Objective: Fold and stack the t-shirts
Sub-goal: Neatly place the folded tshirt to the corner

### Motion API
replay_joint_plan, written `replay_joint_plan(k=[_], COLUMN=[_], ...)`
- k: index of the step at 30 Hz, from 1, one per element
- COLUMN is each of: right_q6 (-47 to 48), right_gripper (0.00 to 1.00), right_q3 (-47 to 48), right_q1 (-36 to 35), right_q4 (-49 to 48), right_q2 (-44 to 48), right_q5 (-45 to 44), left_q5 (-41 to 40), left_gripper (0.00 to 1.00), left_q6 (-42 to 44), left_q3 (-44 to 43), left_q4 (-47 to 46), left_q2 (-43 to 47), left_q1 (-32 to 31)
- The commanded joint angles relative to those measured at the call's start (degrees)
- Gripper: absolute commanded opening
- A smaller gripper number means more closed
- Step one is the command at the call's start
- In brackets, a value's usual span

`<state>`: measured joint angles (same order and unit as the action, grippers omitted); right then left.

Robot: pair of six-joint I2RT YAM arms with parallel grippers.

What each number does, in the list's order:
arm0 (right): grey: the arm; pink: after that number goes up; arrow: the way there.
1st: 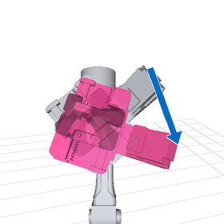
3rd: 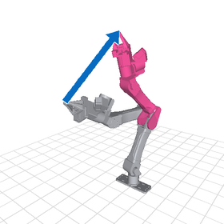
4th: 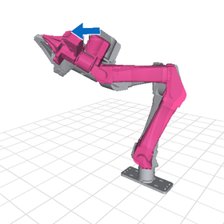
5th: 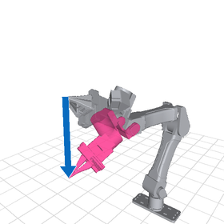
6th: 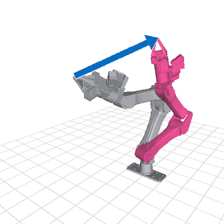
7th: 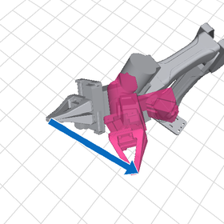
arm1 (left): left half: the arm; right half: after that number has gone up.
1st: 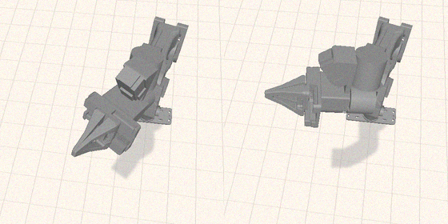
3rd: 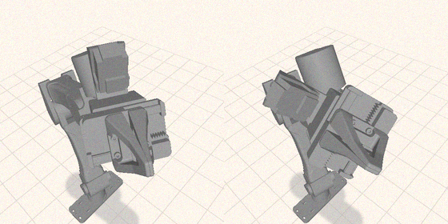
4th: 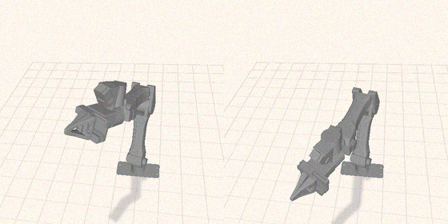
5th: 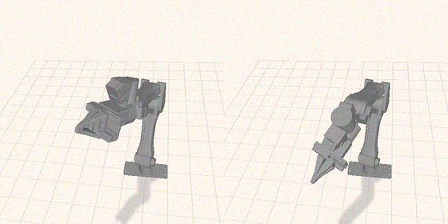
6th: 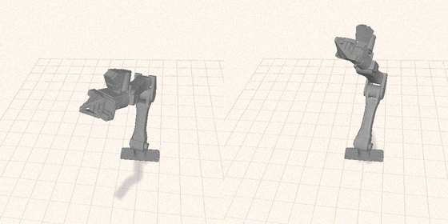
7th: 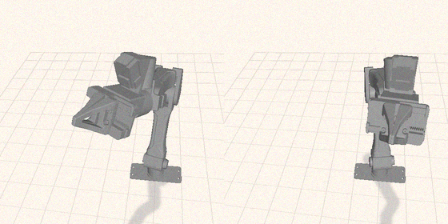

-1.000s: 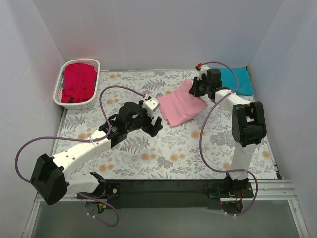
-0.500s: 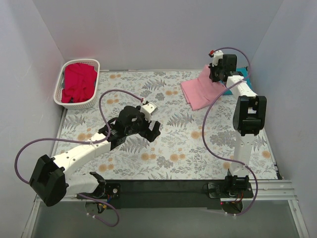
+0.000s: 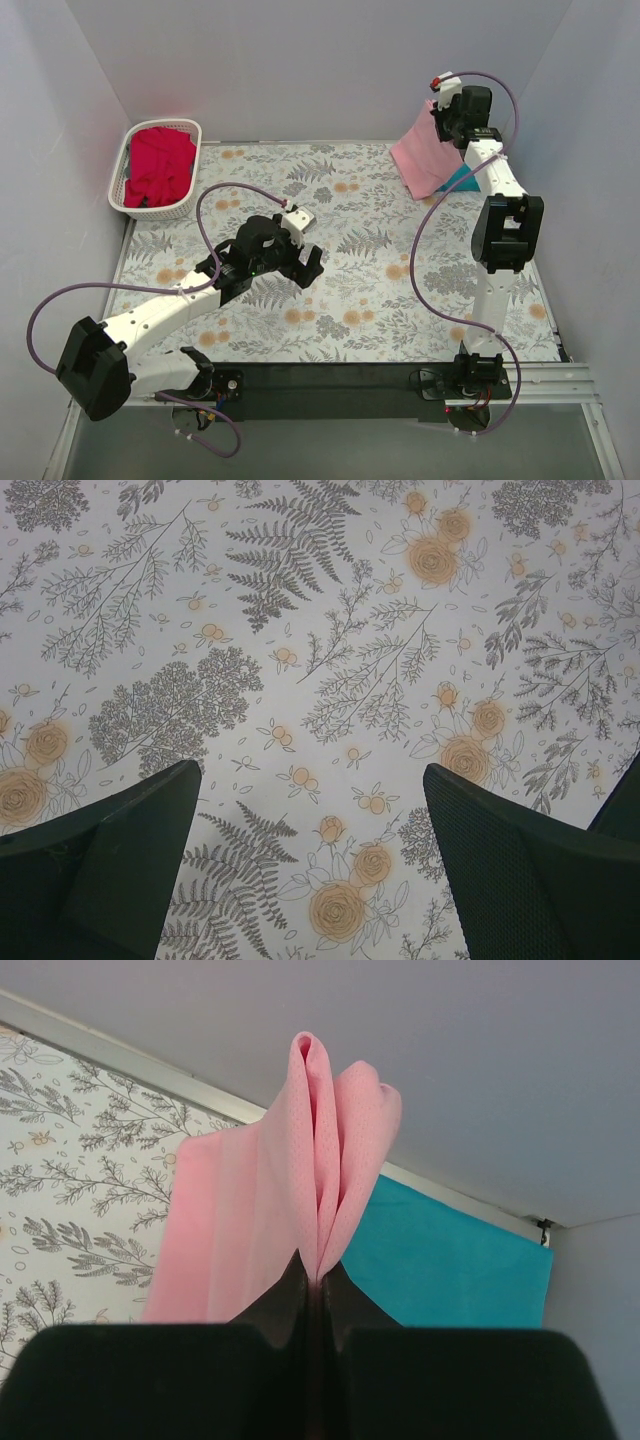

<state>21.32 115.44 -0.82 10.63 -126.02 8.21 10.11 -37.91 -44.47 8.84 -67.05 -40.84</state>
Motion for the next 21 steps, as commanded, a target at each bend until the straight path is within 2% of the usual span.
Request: replay_joint_plan(k=[1,21], right_q6=[1.6,-0.8], right_gripper=[0.01,0.01], right_q3=[3.5,3.0], right_q1=[0.2,3.1], right_q4=[-1.1,0.3], right_q2=[1.6,8.7], right_q5=[-0.1,3.3], left_q5=[1.0,2.3], left_gripper=[0.94,0.96], left_q6=[0.3,0.6], left_q3=[0.7,0.3], left_q4=[-0.4,-0.9], left_q2=[2.1,1.7], left_q1=[0.0,0.0])
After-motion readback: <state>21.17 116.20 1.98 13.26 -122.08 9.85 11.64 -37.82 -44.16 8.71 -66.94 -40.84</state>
